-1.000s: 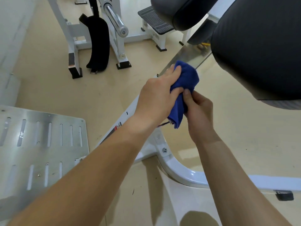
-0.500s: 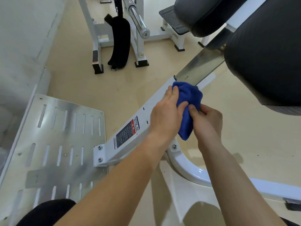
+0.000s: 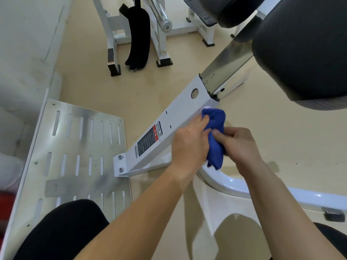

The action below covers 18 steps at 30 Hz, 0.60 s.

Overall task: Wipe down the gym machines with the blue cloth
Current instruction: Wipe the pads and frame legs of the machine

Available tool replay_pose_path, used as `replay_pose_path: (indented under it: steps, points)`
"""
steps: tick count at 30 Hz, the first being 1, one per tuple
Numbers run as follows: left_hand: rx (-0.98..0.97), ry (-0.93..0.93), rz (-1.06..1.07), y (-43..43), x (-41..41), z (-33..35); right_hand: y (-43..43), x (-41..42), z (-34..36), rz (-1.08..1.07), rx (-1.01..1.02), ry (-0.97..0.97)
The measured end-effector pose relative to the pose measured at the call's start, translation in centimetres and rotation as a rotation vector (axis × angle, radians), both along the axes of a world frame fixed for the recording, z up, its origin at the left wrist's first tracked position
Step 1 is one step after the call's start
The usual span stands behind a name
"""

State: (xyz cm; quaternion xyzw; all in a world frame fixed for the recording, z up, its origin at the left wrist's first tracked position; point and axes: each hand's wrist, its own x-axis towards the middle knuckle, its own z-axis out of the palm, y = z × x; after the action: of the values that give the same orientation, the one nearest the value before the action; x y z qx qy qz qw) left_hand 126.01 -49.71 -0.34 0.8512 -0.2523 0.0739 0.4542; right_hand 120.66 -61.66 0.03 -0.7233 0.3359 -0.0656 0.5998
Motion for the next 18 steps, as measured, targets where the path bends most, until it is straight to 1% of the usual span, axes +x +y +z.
replay_pose_path:
  steps: [2,4,6,7,9,11,13,15,18]
  points:
    - [0.044,0.103,0.046,1.9,-0.6,-1.5,1.2,-1.6,-0.7,-0.021,-0.007,0.01]
    - [0.058,0.112,0.12,3.3,-0.9,-2.8,2.8,-2.1,-1.7,-0.069,-0.023,0.0]
    - [0.038,0.11,0.167,3.7,-0.6,-3.5,4.3,-1.6,-2.9,-0.117,0.023,-0.031]
    - [0.018,0.097,0.174,3.6,-0.2,-3.6,4.9,-1.1,-3.5,-0.164,0.085,-0.06]
    - [-0.017,0.01,0.174,3.3,0.8,-3.6,5.7,0.3,-4.4,-0.27,0.184,-0.134]
    - [-0.036,-0.117,0.211,2.9,2.1,-3.5,6.0,1.9,-5.0,-0.36,0.181,-0.229]
    - [-0.033,-0.218,0.296,2.6,3.3,-3.5,6.0,3.7,-5.0,-0.412,0.141,-0.282]
    - [-0.06,-0.216,0.343,1.8,3.9,-3.8,6.2,5.2,-5.3,-0.447,0.115,-0.319]
    - [-0.107,-0.171,0.267,0.9,3.7,-5.4,6.3,5.4,-6.4,-0.434,0.081,-0.352]
